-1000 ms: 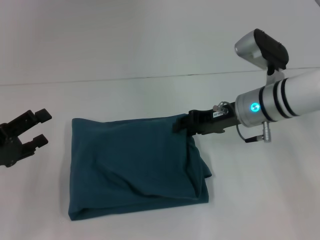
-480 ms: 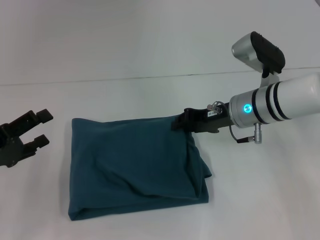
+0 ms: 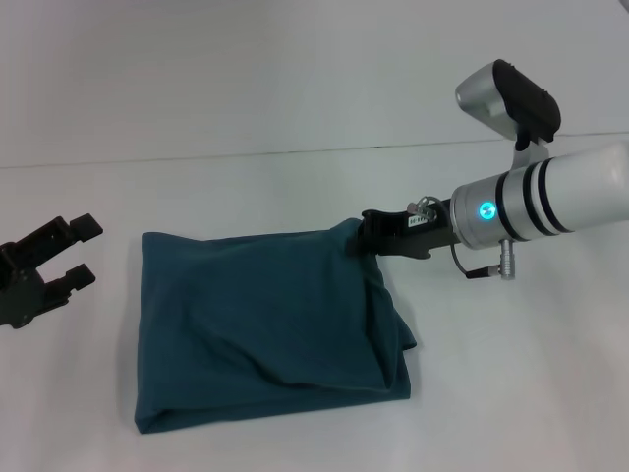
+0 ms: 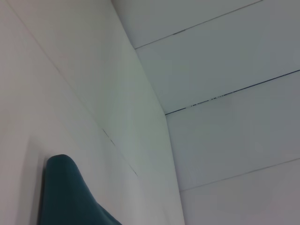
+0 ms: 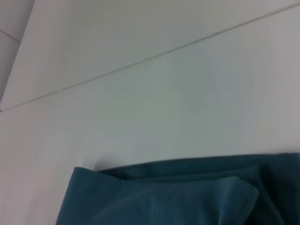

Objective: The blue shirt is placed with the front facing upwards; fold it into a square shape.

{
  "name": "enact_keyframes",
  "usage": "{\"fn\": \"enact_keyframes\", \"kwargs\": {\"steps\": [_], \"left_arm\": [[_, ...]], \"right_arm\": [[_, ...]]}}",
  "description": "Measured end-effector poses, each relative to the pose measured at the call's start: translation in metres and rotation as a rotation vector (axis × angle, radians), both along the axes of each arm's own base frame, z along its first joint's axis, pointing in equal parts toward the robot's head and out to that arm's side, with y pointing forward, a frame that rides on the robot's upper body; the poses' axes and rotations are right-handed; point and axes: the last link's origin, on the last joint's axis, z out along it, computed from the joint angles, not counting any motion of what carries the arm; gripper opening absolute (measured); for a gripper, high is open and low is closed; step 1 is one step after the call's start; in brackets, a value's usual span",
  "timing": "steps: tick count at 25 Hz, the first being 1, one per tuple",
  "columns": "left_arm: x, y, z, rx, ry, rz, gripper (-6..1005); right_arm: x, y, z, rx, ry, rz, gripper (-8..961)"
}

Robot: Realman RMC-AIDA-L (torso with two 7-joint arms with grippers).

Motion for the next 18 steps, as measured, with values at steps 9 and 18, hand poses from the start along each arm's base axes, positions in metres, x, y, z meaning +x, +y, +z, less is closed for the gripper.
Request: {"fn": "enact_keyframes", "kwargs": {"steps": [9, 18], "left_arm": [[-0.001, -0.001, 0.0, -0.001, 0.001, 0.003, 951], [-0.002, -0.003, -0.001, -0.005, 0.0, 0.005, 952]], "right_arm": [[0.002, 0.007, 0.014, 0.052, -0.007, 0.024, 13], [0.008, 0.013, 0.019, 0.098, -0.043, 0.024, 12]]}}
